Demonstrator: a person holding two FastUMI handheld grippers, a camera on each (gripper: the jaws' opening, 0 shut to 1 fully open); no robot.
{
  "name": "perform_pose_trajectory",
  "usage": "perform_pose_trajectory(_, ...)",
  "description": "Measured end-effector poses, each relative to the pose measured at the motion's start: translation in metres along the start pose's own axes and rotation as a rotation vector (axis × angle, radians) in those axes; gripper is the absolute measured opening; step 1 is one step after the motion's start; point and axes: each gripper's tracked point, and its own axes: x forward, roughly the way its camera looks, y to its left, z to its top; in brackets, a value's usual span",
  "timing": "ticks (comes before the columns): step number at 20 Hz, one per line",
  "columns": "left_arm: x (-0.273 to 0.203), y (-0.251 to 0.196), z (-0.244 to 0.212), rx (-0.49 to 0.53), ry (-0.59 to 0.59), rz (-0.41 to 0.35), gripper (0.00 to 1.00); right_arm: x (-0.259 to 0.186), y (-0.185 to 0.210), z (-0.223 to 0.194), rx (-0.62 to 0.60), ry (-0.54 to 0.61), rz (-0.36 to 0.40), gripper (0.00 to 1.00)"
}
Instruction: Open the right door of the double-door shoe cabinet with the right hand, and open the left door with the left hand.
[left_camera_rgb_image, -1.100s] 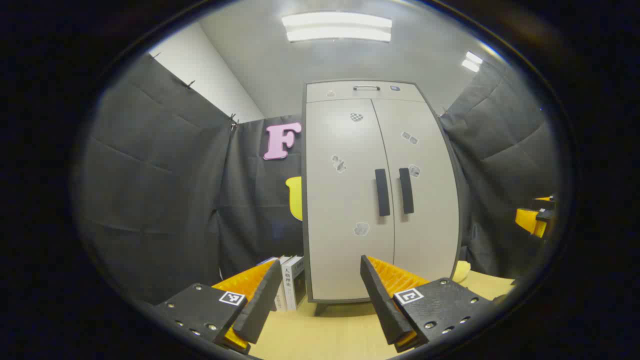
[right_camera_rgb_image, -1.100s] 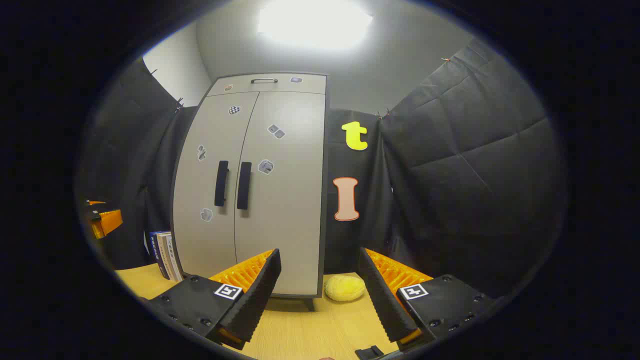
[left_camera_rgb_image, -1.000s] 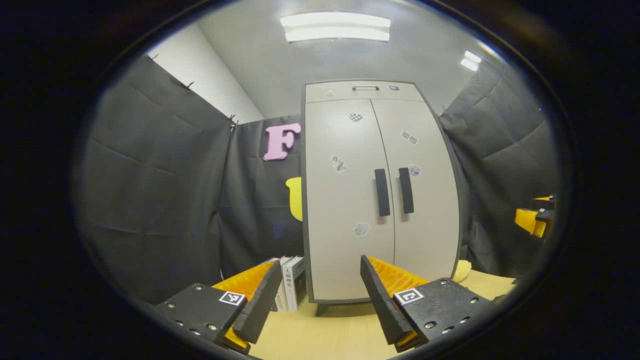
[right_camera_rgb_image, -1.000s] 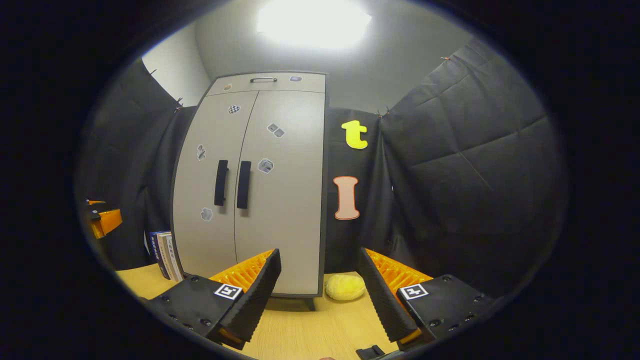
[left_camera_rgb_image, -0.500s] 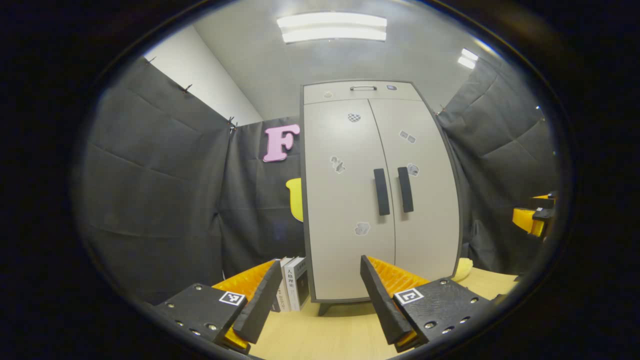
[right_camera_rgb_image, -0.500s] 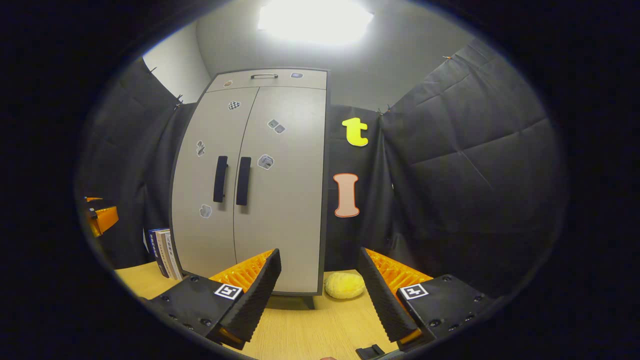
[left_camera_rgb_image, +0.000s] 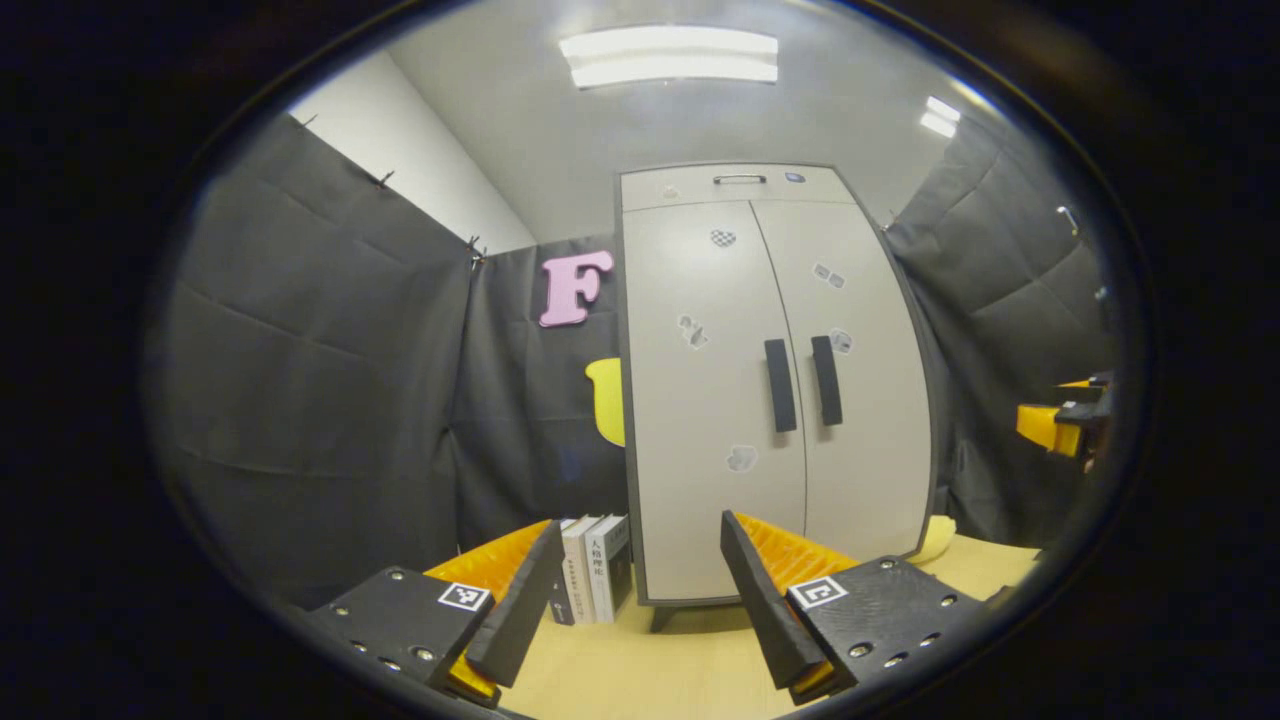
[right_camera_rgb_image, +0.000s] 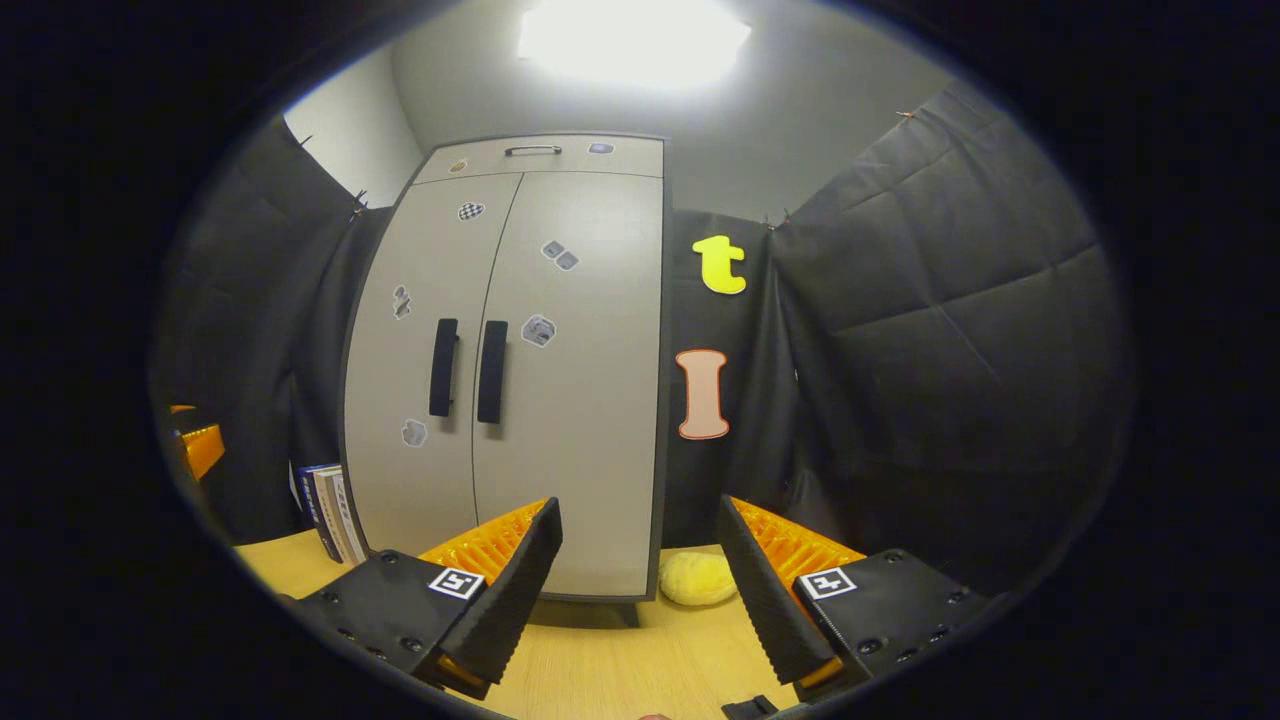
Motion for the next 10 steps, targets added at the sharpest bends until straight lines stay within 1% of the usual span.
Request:
perform_pose_trajectory(1, -0.002, 0.004, -0.001, 0.001, 0.0, 0.007, 0.92, 0.006, 0.005, 0.004, -0.001, 0.0, 0.014, 0.96)
perform_pose_trajectory(2, -0.004, 0.008, 0.0, 0.004, 0.002, 0.013, 0.92, 0.013, 0.011, 0.008, -0.008, 0.002, 0.03, 0.98)
perform_pose_trajectory(3, -0.005, 0.012, -0.001, 0.008, 0.005, 0.02, 0.92, 0.021, 0.015, 0.014, -0.016, 0.002, 0.042, 0.96)
perform_pose_trajectory(5, -0.009, 0.018, -0.004, 0.018, 0.012, 0.035, 0.92, 0.038, 0.026, 0.023, -0.022, 0.003, 0.072, 0.98)
perform_pose_trajectory(10, -0.019, 0.038, -0.004, 0.038, 0.022, 0.079, 0.92, 0.073, 0.051, 0.044, -0.008, -0.013, 0.117, 0.97)
